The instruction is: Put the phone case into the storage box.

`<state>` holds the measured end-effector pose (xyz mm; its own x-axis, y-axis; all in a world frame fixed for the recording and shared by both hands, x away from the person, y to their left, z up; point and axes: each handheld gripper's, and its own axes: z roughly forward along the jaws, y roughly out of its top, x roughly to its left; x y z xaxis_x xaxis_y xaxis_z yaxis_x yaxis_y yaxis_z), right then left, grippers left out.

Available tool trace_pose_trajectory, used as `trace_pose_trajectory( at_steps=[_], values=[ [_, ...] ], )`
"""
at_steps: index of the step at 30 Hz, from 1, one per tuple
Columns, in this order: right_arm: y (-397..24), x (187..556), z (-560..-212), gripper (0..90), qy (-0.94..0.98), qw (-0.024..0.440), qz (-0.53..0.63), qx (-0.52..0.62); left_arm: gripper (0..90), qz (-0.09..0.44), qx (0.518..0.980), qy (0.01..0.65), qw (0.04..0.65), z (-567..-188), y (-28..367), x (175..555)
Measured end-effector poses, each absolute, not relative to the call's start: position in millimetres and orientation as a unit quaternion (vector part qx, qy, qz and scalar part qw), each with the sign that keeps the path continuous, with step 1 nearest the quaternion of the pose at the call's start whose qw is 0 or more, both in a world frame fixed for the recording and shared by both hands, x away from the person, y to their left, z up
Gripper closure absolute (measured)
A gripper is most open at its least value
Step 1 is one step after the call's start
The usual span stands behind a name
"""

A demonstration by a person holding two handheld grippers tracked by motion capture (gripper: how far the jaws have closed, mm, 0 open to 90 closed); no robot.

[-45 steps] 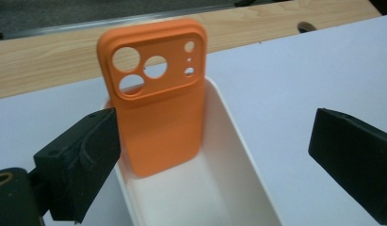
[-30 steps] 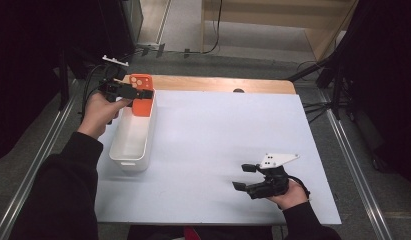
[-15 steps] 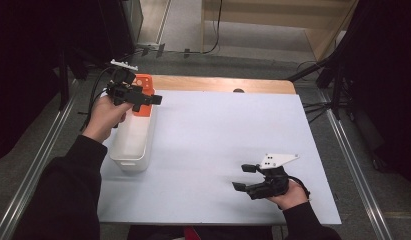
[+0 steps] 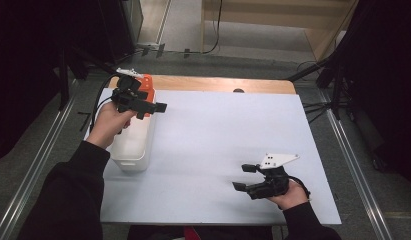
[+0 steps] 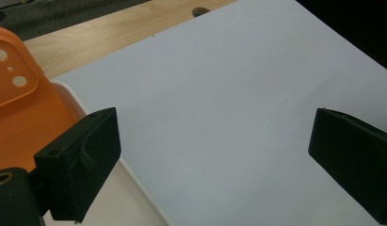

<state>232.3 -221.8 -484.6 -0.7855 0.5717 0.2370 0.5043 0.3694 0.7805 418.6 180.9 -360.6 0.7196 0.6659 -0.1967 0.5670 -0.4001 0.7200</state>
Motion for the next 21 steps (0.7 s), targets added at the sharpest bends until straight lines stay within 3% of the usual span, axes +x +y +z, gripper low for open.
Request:
trace_pose_trajectory(
  at_steps=[19, 21],
  values=[
    [-221.3, 232.5, -485.3, 24.9, 0.827, 0.035, 0.456, 0.327, 2.9, 0.046, 0.852, 0.315, 0.416, -372.6, 161.4, 389.5],
    [-221.1, 232.6, -485.6, 24.9, 0.827, 0.034, 0.456, 0.327, 8.1, 0.047, 0.853, 0.312, 0.416, -375.0, 160.2, 385.1]
  ],
)
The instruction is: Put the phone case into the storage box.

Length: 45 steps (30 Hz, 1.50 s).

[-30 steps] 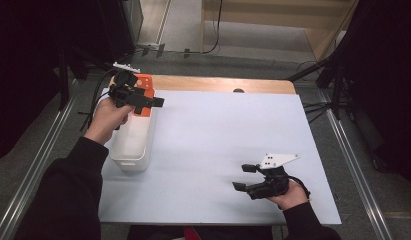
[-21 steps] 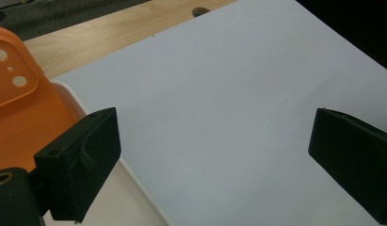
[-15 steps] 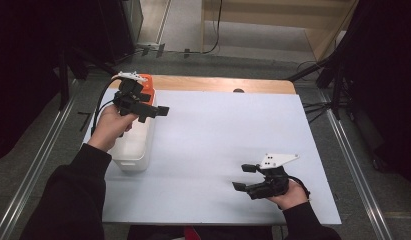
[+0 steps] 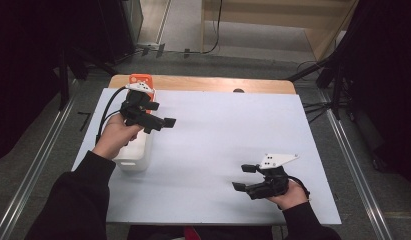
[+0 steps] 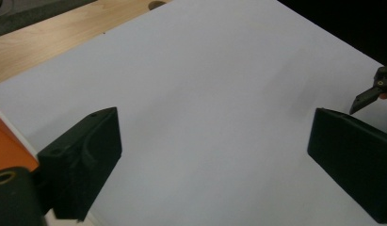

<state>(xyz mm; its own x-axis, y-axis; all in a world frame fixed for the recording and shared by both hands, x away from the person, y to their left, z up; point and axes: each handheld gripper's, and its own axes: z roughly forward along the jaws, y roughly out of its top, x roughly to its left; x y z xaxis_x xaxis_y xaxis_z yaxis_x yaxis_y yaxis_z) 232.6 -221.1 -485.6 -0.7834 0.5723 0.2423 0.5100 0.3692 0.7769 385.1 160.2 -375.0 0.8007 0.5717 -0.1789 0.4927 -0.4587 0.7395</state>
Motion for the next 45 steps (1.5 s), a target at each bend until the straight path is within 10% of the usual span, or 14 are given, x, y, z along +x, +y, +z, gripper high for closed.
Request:
trace_pose_trajectory(
  at_steps=[45],
  values=[
    [-222.8, 232.3, -485.0, 24.8, 0.824, 0.036, 0.458, 0.331, 8.3, 0.037, 0.862, 0.266, 0.43, -418.8, 157.3, 310.4]
  ],
)
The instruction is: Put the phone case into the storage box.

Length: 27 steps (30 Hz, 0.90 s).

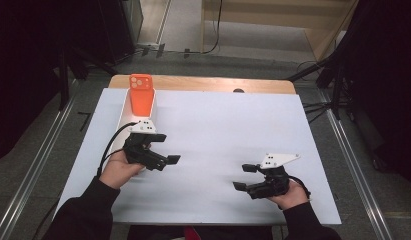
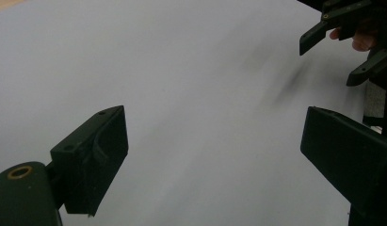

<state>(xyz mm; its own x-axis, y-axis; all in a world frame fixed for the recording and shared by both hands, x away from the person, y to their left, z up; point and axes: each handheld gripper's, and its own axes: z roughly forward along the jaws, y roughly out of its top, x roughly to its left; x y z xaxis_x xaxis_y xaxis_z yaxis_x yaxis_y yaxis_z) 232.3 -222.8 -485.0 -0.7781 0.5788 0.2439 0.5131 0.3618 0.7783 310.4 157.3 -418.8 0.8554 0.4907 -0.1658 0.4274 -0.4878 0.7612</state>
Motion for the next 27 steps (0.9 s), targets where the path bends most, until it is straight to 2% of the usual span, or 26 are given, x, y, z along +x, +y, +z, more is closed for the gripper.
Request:
trace_pose_trajectory(
  at_steps=[27],
  values=[
    [-222.6, 231.9, -484.8, 24.9, 0.825, 0.037, 0.456, 0.331, 8.3, 0.033, 0.873, 0.25, 0.418, -447.2, 170.0, 274.5]
  ],
)
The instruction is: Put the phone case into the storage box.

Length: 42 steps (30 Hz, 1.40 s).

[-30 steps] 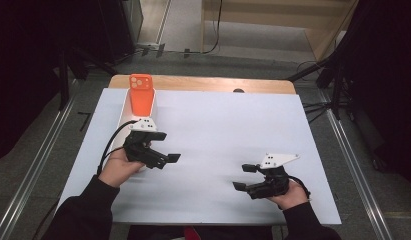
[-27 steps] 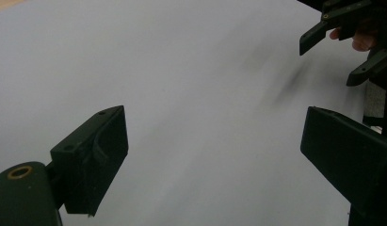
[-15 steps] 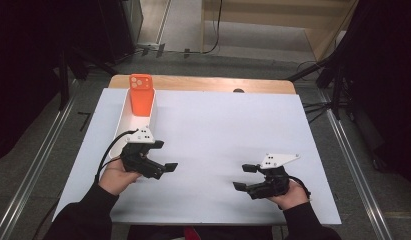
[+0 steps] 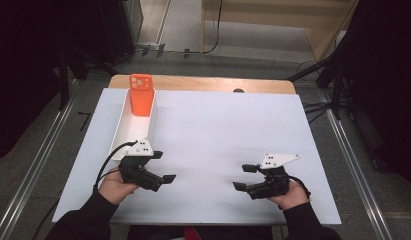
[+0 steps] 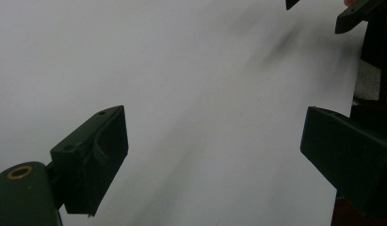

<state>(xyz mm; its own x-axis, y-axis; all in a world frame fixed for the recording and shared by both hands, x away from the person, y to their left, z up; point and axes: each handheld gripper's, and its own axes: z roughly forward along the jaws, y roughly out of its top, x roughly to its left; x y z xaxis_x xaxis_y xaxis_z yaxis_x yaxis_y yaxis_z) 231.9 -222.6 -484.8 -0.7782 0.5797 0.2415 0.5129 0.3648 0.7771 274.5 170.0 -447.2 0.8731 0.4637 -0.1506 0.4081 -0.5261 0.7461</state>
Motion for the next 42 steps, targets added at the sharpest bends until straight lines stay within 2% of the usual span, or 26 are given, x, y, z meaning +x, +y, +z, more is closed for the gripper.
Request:
trace_pose_trajectory(
  at_steps=[42],
  values=[
    [-221.4, 231.6, -485.1, 24.9, 0.827, 0.036, 0.455, 0.329, 8.3, 0.026, 0.898, 0.236, 0.371, -468.2, 179.4, 253.0]
  ],
)
